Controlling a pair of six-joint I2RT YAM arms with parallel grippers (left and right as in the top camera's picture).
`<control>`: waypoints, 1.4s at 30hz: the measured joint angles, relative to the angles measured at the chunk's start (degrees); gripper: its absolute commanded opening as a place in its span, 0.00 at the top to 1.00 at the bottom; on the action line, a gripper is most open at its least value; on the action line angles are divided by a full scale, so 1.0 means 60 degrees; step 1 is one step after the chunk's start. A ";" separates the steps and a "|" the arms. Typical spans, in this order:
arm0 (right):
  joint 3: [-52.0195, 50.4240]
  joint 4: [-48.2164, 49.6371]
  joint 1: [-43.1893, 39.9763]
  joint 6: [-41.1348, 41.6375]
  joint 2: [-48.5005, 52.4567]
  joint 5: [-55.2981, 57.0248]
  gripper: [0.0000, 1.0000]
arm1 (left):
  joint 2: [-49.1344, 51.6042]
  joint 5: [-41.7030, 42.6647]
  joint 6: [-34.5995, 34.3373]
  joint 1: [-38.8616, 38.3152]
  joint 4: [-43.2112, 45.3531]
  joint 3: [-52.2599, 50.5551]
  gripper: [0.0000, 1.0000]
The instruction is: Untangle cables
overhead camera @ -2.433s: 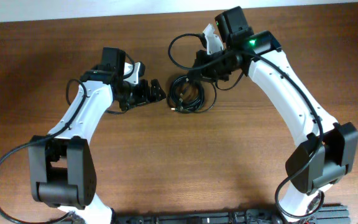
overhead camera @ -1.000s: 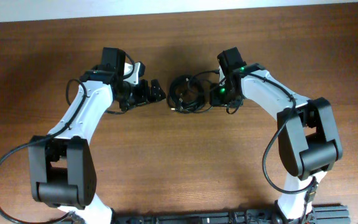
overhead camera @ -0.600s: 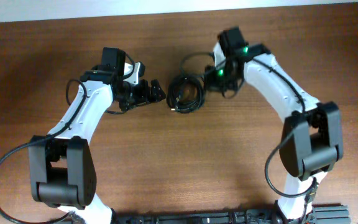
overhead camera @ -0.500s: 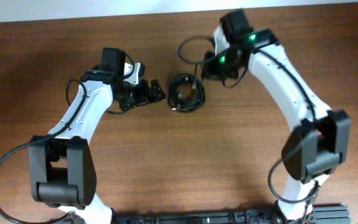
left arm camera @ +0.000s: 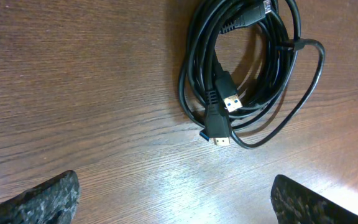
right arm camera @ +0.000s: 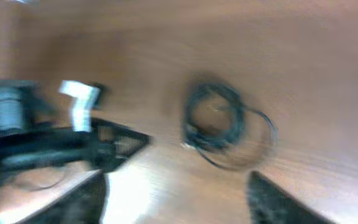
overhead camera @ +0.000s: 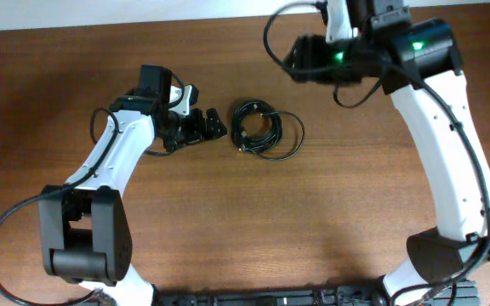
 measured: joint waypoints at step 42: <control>-0.8182 0.6251 -0.0157 0.1490 0.1577 -0.1628 0.26 | -0.0004 0.0000 0.0000 0.0000 -0.0066 0.0000 0.01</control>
